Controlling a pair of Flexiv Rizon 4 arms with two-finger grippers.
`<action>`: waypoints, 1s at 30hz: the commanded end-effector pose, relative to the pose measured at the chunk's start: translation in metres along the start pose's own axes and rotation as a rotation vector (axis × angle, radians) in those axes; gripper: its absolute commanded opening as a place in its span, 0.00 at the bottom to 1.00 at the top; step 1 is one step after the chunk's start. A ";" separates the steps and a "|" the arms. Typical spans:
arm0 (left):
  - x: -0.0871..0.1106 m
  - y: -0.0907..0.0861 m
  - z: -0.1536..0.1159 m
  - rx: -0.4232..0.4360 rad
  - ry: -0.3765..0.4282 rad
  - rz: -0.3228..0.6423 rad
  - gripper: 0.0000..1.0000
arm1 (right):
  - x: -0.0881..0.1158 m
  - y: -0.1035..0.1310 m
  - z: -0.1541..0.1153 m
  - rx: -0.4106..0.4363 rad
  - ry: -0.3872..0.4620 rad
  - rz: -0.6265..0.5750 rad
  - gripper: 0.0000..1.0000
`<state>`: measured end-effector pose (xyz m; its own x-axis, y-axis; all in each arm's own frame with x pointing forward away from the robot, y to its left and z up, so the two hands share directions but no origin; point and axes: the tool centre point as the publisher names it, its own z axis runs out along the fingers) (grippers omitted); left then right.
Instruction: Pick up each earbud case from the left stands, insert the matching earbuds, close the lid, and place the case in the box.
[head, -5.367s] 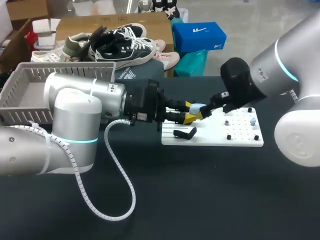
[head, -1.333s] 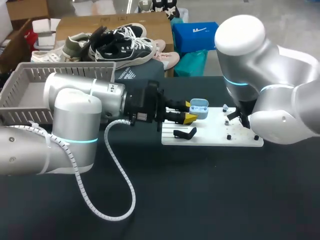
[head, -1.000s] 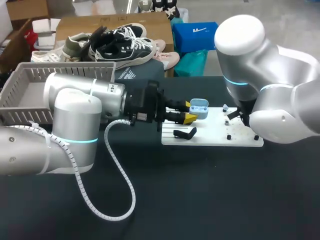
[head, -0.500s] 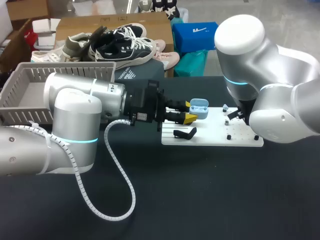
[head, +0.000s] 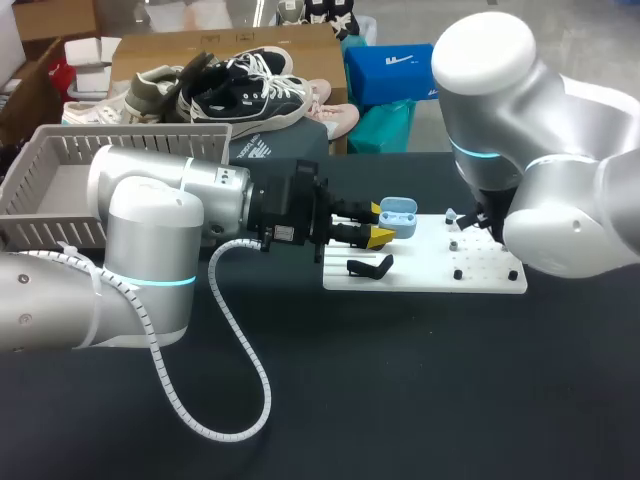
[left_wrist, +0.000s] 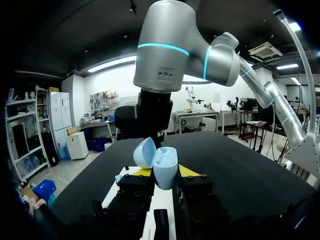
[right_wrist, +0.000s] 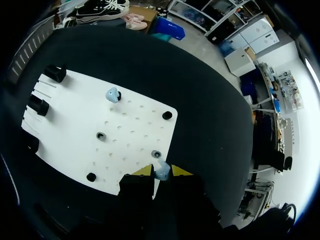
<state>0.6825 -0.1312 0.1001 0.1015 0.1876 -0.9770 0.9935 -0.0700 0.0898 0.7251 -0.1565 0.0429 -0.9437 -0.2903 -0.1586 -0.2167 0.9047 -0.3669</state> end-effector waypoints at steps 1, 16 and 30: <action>0.000 -0.001 0.000 -0.005 -0.001 0.001 0.00 | 0.018 -0.005 -0.020 0.007 -0.038 -0.001 0.00; 0.000 -0.001 0.000 -0.005 -0.001 0.001 0.00 | 0.048 0.007 -0.128 -0.029 -0.145 -0.081 0.00; 0.000 -0.001 0.000 -0.005 -0.001 0.001 0.00 | 0.038 0.065 -0.177 -0.076 -0.177 -0.260 0.00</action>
<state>0.6825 -0.1312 0.1001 0.1015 0.1876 -0.9770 0.9935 -0.0700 0.0898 0.6279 -0.0643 0.1761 -0.7938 -0.5535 -0.2520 -0.4635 0.8189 -0.3386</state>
